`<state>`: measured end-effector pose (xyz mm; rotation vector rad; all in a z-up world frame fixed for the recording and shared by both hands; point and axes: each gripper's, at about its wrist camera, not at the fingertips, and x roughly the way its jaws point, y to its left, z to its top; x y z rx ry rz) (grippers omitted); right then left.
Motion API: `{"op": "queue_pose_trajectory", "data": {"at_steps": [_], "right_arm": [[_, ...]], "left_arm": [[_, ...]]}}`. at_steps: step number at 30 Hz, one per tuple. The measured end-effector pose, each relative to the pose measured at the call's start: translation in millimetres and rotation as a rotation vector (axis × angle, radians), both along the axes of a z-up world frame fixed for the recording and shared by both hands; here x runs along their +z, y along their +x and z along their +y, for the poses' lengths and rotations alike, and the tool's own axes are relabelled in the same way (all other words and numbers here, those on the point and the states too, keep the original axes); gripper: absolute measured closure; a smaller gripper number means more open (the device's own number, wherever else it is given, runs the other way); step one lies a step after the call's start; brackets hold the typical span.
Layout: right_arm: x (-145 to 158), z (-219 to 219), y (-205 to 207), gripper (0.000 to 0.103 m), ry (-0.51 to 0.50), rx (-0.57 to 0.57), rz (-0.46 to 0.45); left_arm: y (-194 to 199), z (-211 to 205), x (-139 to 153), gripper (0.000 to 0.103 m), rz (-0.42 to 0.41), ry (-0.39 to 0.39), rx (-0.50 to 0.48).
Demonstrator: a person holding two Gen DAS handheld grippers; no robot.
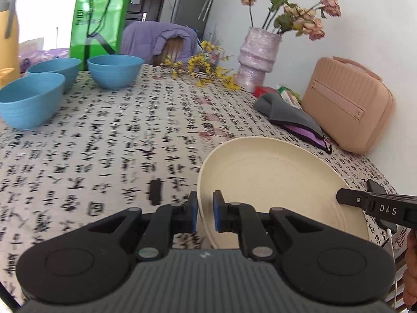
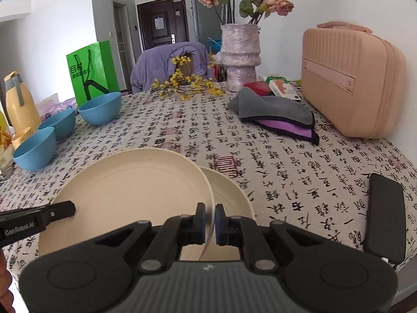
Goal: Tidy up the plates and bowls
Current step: 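Lower the left tool's plate onto the stack and open it while the right tool releases its plate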
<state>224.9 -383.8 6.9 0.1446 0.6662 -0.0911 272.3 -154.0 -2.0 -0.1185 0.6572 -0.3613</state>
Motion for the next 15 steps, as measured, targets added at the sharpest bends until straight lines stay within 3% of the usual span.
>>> {"op": "queue_pose_trajectory", "data": {"at_steps": [9, 12, 15], "right_arm": [[-12, -33, 14, 0.095, -0.031, -0.026, 0.034], [-16, -32, 14, 0.095, -0.020, -0.009, 0.043], [-19, -22, 13, 0.093, -0.081, 0.004, 0.039]], "left_arm": [[3, -28, -6, 0.090, -0.045, 0.062, -0.040], [1, -28, -3, 0.090, -0.067, 0.077, -0.045], [-1, -27, 0, 0.090, -0.077, 0.076, -0.051]]}}
